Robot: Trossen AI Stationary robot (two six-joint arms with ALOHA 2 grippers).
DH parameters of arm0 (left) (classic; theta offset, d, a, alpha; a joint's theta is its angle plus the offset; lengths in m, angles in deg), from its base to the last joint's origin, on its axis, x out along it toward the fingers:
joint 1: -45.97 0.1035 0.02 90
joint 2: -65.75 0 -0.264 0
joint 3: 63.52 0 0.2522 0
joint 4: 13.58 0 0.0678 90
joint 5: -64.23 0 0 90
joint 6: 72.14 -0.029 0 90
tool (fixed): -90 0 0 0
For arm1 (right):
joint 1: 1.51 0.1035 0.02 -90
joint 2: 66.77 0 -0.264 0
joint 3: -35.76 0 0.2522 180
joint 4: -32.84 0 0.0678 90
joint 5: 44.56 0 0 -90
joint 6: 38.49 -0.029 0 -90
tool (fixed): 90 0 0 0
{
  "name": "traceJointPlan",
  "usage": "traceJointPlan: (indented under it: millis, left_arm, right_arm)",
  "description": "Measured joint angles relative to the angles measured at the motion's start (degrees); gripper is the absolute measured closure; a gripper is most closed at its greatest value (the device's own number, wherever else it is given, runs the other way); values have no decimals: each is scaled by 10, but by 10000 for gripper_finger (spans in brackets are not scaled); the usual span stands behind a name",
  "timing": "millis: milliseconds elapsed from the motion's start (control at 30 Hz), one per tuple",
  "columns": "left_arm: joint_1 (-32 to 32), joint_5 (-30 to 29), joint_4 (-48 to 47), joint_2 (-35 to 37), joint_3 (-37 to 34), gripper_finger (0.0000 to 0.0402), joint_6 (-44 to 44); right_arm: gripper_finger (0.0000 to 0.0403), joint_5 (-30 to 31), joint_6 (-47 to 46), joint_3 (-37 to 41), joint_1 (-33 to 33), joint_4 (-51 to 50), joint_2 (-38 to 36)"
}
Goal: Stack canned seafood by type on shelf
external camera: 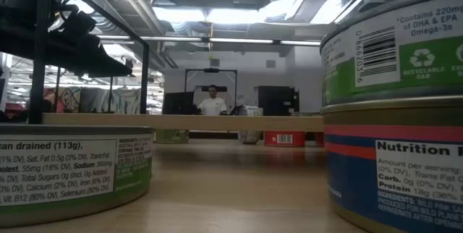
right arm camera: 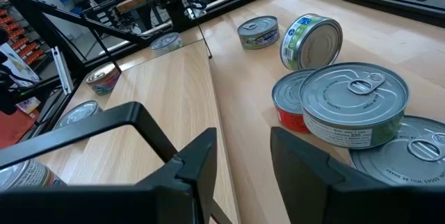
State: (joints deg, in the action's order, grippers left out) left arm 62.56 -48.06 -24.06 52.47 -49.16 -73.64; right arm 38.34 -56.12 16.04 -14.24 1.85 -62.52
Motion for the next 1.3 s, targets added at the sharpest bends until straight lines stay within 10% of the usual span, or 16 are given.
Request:
traceJointPlan:
  millis: [1300]
  left_arm:
    - [0, 0, 0, 0, 0, 222, 1]
  right_arm:
    - [243, 96, -63, 1, 0, 9, 0]
